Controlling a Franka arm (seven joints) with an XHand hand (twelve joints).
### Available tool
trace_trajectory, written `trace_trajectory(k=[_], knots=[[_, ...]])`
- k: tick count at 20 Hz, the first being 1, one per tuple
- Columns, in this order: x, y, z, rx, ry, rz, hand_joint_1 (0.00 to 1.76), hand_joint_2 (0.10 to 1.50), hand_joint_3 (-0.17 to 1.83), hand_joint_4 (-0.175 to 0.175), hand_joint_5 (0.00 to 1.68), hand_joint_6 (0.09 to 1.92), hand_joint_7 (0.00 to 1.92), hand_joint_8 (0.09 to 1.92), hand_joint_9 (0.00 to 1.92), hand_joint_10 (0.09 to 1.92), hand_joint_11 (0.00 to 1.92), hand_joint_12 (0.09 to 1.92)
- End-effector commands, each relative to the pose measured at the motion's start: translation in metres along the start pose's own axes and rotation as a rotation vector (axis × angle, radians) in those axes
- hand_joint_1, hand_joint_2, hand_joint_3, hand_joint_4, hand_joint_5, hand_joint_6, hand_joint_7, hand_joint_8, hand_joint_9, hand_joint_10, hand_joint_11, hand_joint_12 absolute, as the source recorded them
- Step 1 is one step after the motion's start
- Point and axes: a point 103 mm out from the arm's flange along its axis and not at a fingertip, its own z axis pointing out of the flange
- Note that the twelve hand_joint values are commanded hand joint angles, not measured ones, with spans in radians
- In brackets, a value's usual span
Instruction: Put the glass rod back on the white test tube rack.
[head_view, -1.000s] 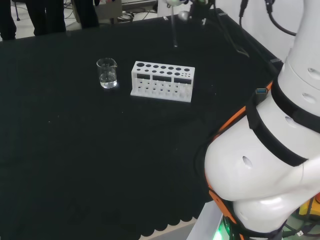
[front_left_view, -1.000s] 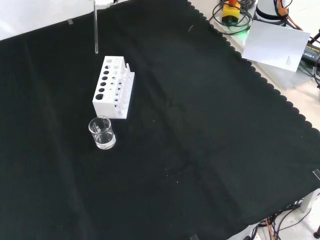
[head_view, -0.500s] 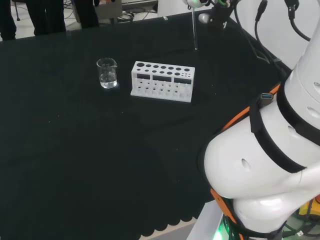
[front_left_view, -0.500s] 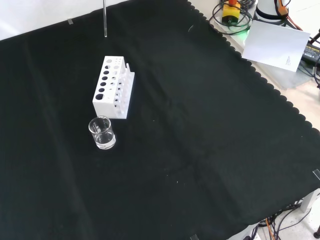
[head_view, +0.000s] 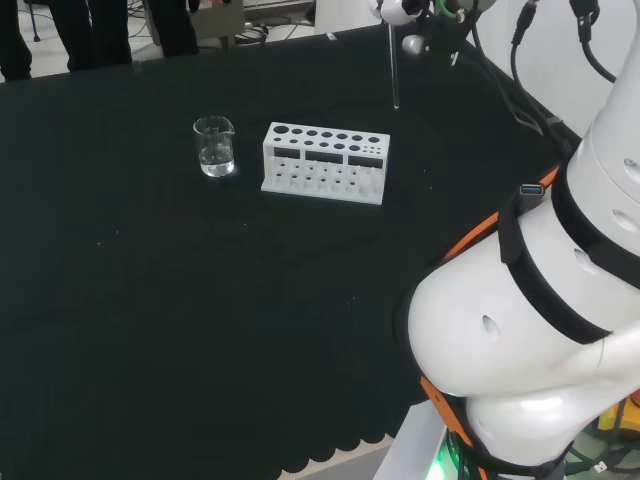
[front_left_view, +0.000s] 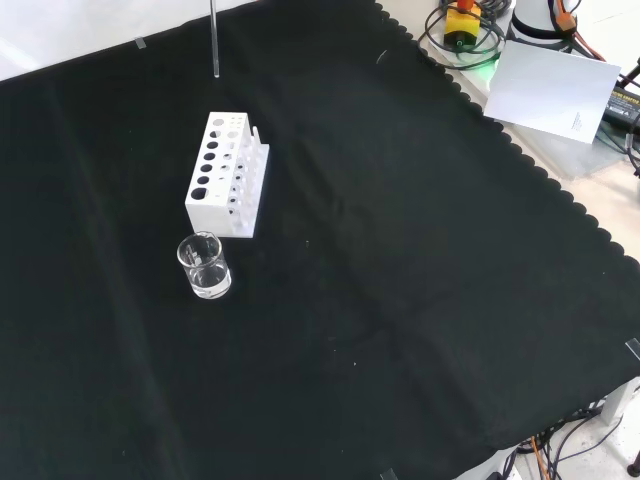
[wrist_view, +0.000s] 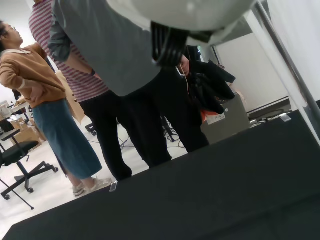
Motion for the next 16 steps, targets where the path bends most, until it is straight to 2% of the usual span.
trace_trajectory(k=[1,16], knots=[[0.001,0.0,0.003,0.005,0.0,0.001,1.3,0.65,0.86,-0.175,1.05,0.91,1.15,1.24,1.58,0.91,1.63,0.79],[0.01,0.0,0.032,0.05,0.018,-0.016,1.3,0.64,0.87,-0.175,1.05,0.91,1.15,1.24,1.58,0.91,1.63,0.79]])
